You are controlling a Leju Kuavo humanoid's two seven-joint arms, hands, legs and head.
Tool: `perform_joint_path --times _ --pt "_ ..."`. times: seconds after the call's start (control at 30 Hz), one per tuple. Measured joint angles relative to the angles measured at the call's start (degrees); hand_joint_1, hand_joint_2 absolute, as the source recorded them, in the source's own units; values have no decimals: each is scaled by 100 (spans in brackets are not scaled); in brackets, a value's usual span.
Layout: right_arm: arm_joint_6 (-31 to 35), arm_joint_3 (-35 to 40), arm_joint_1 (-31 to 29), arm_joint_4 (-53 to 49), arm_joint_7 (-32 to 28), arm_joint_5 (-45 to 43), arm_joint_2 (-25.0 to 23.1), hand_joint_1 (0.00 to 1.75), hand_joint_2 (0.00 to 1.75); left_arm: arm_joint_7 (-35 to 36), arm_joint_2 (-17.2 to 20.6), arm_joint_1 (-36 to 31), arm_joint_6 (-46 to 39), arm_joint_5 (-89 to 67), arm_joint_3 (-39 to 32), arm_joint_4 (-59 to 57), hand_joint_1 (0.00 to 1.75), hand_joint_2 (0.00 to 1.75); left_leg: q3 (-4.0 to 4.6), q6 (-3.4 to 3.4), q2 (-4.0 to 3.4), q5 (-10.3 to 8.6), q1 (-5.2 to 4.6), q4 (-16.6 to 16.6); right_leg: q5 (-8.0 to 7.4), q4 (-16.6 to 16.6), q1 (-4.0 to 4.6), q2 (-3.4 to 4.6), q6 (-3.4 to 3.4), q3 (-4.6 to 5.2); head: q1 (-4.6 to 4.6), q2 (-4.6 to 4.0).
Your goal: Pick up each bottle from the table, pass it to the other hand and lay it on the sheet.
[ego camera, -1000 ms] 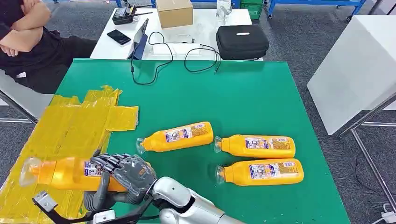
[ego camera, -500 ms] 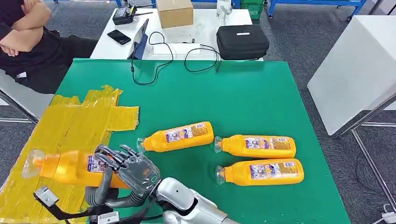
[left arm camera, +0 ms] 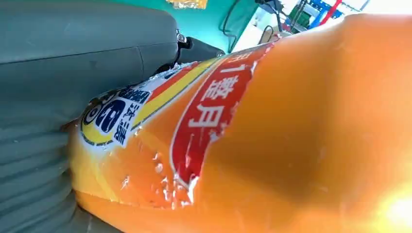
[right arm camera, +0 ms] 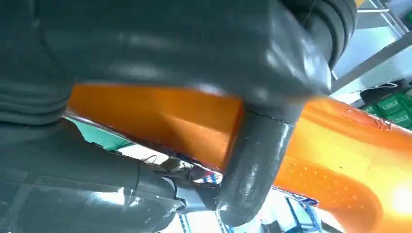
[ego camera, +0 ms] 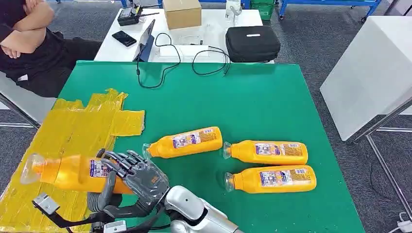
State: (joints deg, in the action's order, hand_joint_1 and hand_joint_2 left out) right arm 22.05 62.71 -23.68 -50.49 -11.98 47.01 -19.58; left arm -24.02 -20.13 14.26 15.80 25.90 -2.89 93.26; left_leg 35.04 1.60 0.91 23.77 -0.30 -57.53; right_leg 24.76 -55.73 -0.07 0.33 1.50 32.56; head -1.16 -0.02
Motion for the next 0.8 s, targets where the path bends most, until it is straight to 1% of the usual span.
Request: perform_joint_path --times 0.3,0.4,0.47,0.53,0.67,0.8 --pt "0 -50 15 -31 -24 24 0 0 0 -2 0 -31 -15 -4 -2 17 175 175 0 0 -1 0 0 0 0 0 0 0 0 0 2 0" --pt "46 -107 52 -94 -70 151 11 0 0 -101 0 -64 -234 -70 -20 31 175 175 0 0 -1 0 0 0 0 0 0 0 0 0 2 0" --pt "85 -190 158 -361 46 396 68 0 0 -138 0 -96 -365 -181 -126 76 175 175 1 0 1 0 1 0 0 0 0 0 0 -1 4 0" --pt "79 -247 367 -912 201 618 253 0 0 -131 0 -139 -433 -375 -370 125 175 175 1 0 0 0 0 0 0 0 0 0 0 -1 4 0" --pt "28 -481 772 -1714 243 699 555 0 0 -87 2 -296 -433 -903 -1118 125 175 175 3 0 3 0 0 0 0 0 0 -1 0 1 2 0" --pt "-35 -747 1002 -2189 203 710 695 0 0 -87 9 -502 -624 -1567 -1723 81 175 175 2 0 -1 0 1 1 0 0 0 0 0 1 2 0"
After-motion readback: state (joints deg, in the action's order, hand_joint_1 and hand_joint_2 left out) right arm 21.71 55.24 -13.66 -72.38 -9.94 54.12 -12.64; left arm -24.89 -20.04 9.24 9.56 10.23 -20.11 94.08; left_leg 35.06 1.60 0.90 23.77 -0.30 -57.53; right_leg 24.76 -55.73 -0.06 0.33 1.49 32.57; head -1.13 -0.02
